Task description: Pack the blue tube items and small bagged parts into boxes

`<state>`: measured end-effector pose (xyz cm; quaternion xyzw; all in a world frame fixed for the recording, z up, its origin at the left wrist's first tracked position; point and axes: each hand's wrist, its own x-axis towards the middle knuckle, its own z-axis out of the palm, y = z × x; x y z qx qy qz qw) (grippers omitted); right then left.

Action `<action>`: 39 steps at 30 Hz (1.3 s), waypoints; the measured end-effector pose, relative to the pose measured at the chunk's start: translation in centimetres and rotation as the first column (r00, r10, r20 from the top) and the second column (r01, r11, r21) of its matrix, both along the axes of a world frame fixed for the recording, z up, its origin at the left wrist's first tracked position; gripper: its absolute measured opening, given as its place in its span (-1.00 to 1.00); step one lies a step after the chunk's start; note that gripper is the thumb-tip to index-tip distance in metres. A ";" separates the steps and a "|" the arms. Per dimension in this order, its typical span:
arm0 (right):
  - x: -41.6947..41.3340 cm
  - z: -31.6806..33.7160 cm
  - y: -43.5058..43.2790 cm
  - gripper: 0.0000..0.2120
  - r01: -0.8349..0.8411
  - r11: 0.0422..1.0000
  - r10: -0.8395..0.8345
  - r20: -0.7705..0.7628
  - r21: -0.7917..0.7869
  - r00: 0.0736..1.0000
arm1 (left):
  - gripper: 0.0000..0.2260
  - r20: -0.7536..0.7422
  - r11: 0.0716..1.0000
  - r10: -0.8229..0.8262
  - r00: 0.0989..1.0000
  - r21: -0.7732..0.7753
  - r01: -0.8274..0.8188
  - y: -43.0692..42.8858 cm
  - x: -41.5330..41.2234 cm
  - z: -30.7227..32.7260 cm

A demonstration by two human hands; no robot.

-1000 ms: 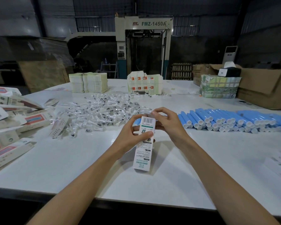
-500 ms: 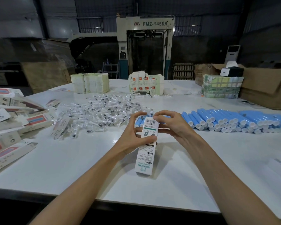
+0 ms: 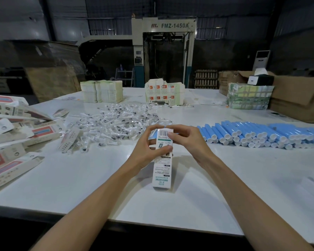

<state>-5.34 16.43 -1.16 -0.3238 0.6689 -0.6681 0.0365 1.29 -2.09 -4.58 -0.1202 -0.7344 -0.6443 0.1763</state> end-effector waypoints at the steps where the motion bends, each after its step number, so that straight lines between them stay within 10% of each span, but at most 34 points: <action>1: 0.0 -0.2 -0.2 -0.75 0.031 1.000 -0.031 -0.016 -0.002 0.999 | -0.37 0.000 1.000 -0.001 1.000 0.004 0.001 -0.1 0.0 -0.1; 12: -0.4 -1.3 -0.9 -0.81 0.072 0.997 -0.073 -0.048 -0.020 0.996 | -0.45 -0.003 1.000 0.006 1.000 0.021 -0.006 -0.2 -0.3 -0.4; 17: -0.3 -1.9 -1.6 -0.63 0.004 0.978 0.036 0.185 -0.210 0.982 | -0.45 -0.018 0.997 -0.007 1.000 0.081 0.008 0.0 -0.6 -0.4; 28: 1.1 -4.3 -2.9 -0.55 -0.149 0.985 0.171 0.440 -0.084 0.882 | -0.47 -0.060 0.990 0.116 0.991 0.084 -0.110 -0.5 -1.0 -0.8; 39: 3.8 -1.6 2.4 -0.58 -0.218 0.965 0.151 0.366 0.147 0.918 | -0.34 -0.229 0.954 0.070 0.971 -0.269 -0.133 0.7 -2.4 -2.5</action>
